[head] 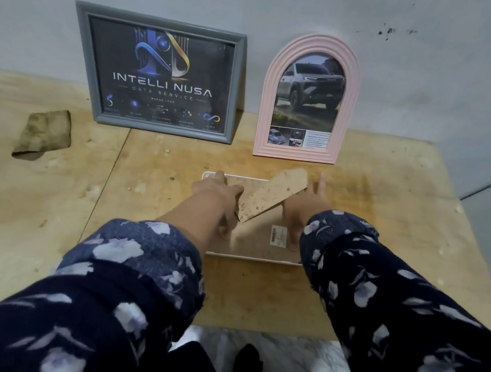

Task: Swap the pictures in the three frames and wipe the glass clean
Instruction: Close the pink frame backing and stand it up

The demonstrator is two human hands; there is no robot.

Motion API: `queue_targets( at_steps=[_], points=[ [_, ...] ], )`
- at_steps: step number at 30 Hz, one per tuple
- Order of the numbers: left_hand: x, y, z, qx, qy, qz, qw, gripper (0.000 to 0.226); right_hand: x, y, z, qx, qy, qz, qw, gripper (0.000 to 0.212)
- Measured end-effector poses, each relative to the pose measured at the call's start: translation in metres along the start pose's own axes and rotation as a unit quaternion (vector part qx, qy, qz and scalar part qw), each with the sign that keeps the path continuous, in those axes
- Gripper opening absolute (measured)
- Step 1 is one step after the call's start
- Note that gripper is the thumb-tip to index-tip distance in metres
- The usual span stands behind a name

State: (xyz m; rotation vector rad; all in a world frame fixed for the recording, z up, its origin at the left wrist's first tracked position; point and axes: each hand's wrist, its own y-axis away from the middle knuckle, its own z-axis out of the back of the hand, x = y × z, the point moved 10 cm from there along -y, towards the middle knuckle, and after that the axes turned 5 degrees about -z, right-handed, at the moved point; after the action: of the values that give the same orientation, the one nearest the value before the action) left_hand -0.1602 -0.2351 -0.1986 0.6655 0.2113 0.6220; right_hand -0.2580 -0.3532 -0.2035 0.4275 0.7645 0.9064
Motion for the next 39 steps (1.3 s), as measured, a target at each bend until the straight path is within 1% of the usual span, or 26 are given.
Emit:
queue_targets(
  at_steps=[3,6,8,10,12,15,17,20,21,23,25,26,28,30,31,32,33,35,36,37,39],
  points=[
    [-0.001,0.003,-0.002,-0.004,-0.005,0.003,1.0,0.103,0.001,0.003,0.0,-0.003,-0.012,-0.004,1.0,0.066],
    [0.005,0.008,-0.011,0.0,0.037,0.0,0.999,0.105,0.003,0.013,0.004,-0.043,-0.068,-0.002,0.997,0.081],
    [0.006,0.017,-0.02,-0.021,0.054,-0.011,0.998,0.1,0.004,0.025,-0.003,-0.057,-0.114,-0.001,0.992,0.084],
    [0.008,0.026,-0.025,-0.07,0.054,-0.015,0.996,0.091,0.006,0.033,-0.011,-0.065,-0.148,-0.003,0.987,0.079],
    [0.011,0.036,-0.031,-0.102,0.056,-0.014,0.993,0.081,0.007,0.039,-0.015,-0.093,-0.16,-0.008,0.983,0.07],
    [0.019,0.041,-0.038,-0.101,0.067,-0.017,0.993,0.074,0.005,0.048,-0.011,-0.15,-0.16,-0.021,0.975,0.054],
    [0.021,0.042,-0.041,-0.099,0.053,-0.023,0.993,0.075,0.006,0.051,-0.012,-0.153,-0.164,-0.032,0.974,0.05],
    [0.019,0.043,-0.043,-0.097,0.038,-0.017,0.994,0.077,0.014,0.052,-0.015,-0.156,-0.171,-0.051,0.971,0.049],
    [0.018,0.042,-0.043,-0.097,0.036,-0.014,0.995,0.077,0.015,0.052,-0.012,-0.176,-0.176,-0.056,0.967,0.048],
    [0.015,0.043,-0.04,-0.099,0.03,-0.013,0.995,0.076,0.012,0.057,0.0,-0.246,-0.191,-0.065,0.948,0.048],
    [0.014,0.042,-0.037,-0.102,0.027,-0.015,0.994,0.077,0.015,0.058,0.016,-0.309,-0.202,-0.05,0.928,0.05],
    [0.014,0.042,-0.037,-0.102,0.029,-0.018,0.994,0.078,0.021,0.056,0.023,-0.324,-0.2,-0.026,0.924,0.052],
    [0.017,0.039,-0.04,-0.097,0.045,-0.024,0.994,0.078,0.046,0.048,0.031,-0.318,-0.18,0.036,0.93,0.057],
    [0.019,0.038,-0.04,-0.113,0.081,-0.039,0.989,0.077,0.065,0.042,0.03,-0.297,-0.163,0.071,0.938,0.058],
    [0.021,0.037,-0.039,-0.131,0.119,-0.049,0.983,0.077,0.07,0.039,0.029,-0.291,-0.163,0.075,0.94,0.057],
    [0.025,0.038,-0.037,-0.16,0.182,-0.057,0.969,0.075,0.072,0.037,0.028,-0.288,-0.164,0.075,0.941,0.057],
    [0.033,0.04,-0.036,-0.193,0.263,-0.056,0.944,0.07,0.073,0.036,0.026,-0.287,-0.166,0.075,0.94,0.056],
    [0.058,0.051,-0.036,-0.267,0.413,-0.025,0.871,0.053,0.072,0.038,0.025,-0.289,-0.172,0.08,0.938,0.057],
    [0.073,0.058,-0.037,-0.297,0.453,0.0,0.841,0.045,0.071,0.039,0.026,-0.289,-0.18,0.081,0.937,0.057],
    [0.087,0.064,-0.04,-0.318,0.469,0.025,0.824,0.04,0.069,0.042,0.027,-0.294,-0.19,0.082,0.933,0.057],
    [0.106,0.072,-0.046,-0.328,0.481,0.053,0.811,0.037,0.062,0.05,0.035,-0.321,-0.227,0.079,0.916,0.057]
  ],
)
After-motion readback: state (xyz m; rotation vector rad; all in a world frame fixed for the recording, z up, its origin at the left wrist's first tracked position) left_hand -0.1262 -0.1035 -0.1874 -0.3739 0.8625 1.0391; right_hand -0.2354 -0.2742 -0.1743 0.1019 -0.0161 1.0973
